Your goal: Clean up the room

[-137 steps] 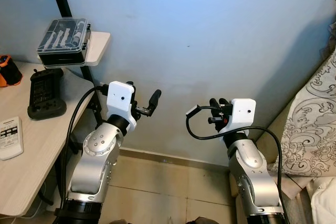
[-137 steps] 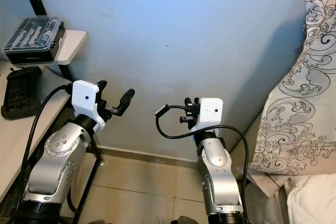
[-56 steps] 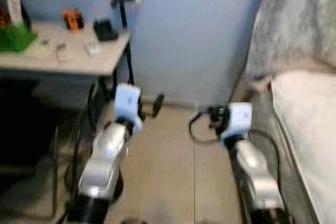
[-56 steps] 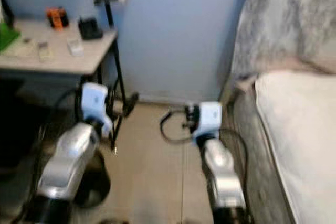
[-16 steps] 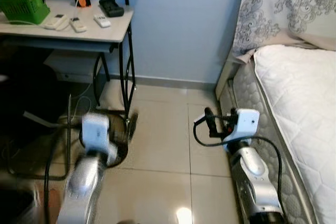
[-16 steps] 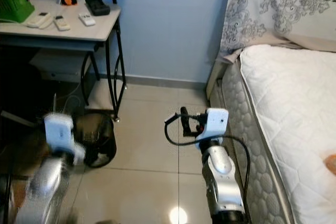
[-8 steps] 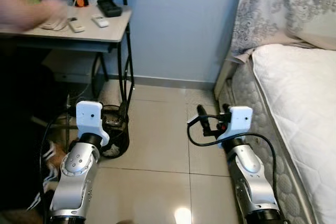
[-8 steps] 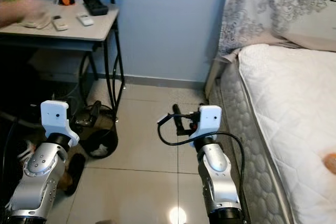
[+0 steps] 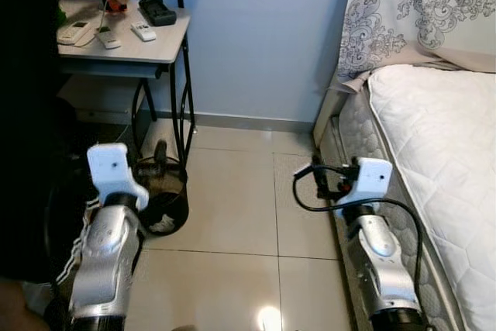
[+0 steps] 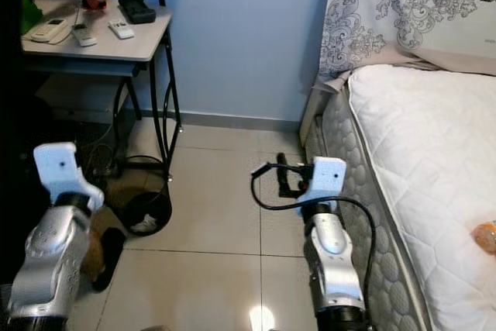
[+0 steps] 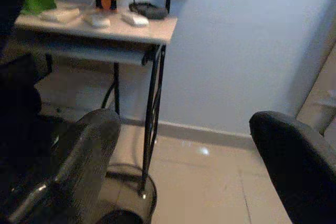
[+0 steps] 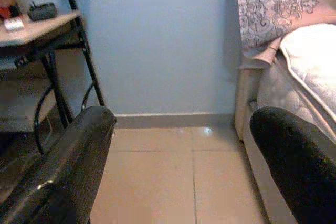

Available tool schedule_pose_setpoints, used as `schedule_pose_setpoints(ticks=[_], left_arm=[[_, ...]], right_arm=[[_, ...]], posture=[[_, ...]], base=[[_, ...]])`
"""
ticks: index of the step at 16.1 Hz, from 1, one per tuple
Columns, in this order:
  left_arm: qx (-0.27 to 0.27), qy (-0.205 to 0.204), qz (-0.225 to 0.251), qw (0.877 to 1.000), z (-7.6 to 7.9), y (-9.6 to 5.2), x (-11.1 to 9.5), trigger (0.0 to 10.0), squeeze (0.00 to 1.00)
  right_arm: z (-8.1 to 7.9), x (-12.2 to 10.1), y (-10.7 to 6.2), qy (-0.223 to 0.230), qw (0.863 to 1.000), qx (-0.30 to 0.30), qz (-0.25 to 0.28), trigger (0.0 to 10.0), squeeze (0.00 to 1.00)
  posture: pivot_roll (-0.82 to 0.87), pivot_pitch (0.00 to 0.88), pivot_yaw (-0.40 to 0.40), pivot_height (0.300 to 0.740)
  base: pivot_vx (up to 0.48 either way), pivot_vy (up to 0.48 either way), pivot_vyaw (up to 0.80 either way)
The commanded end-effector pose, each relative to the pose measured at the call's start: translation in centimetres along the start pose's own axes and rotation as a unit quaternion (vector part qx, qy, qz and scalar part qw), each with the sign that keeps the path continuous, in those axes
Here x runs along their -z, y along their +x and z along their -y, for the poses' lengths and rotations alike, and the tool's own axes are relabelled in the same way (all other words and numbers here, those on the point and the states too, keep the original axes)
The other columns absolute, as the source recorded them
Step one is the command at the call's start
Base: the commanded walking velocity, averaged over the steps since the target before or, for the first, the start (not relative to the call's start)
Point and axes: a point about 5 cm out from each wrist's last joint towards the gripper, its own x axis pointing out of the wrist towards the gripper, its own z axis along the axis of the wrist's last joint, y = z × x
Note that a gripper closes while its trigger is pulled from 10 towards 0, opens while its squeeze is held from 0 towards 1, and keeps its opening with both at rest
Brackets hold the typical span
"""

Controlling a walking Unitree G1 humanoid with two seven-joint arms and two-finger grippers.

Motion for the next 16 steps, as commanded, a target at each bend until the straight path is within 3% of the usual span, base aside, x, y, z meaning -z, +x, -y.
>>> schedule_pose_setpoints(ticks=[1, 6, 7, 8, 9, 11, 16], left_arm=[[0.012, 0.005, -0.001, 1.000, 0.6, -0.1, -0.1, 10.0, 1.00], [0.050, 0.023, 0.006, 0.998, 1.5, 0.3, -0.7, 10.0, 1.00], [0.044, 0.030, 0.002, 0.999, 1.2, 0.3, -0.6, 10.0, 0.00], [0.042, 0.031, 0.001, 0.999, 1.1, 0.3, -0.5, 10.0, 0.00], [0.041, 0.045, -0.001, 0.998, 1.1, 0.4, -0.4, 10.0, 0.00], [0.043, 0.068, -0.008, 0.997, 1.5, 0.6, -0.2, 10.0, 0.00], [0.054, 0.065, -0.010, 0.996, 1.7, 0.6, 0.0, 10.0, 0.00]], right_arm=[[0.1, -0.3, 0.5, 0.002, 1.000, 0.004, 0.006, 10.0, 1.00], [0.0, -0.4, 1.4, -0.009, 1.000, 0.001, -0.001, 10.0, 1.00], [0.1, -0.1, 1.4, -0.013, 1.000, -0.001, -0.013, 10.0, 1.00], [0.1, 0.0, 1.5, -0.014, 1.000, -0.001, -0.015, 10.0, 0.21], [0.0, 0.1, 1.4, -0.011, 1.000, -0.002, -0.017, 10.0, 0.00], [-0.3, 0.3, 1.3, -0.012, 1.000, -0.006, -0.020, 10.0, 0.00], [-0.7, 0.5, 1.4, -0.012, 1.000, -0.010, -0.020, 10.0, 0.00]], posture=[[0.08, 0.000, -0.046, 0.740], [0.10, 0.000, -0.051, 0.740], [0.10, 0.000, -0.052, 0.740], [0.10, 0.000, -0.052, 0.740], [0.10, 0.000, -0.052, 0.740], [0.10, 0.000, -0.051, 0.740], [0.10, 0.000, -0.051, 0.740]], base=[[0.000, 0.000, 0.00], [0.000, 0.000, 0.00], [0.000, 0.000, 0.00], [0.000, 0.000, 0.00], [0.000, 0.000, 0.00], [0.000, 0.000, 0.00], [0.000, 0.000, 0.00]])
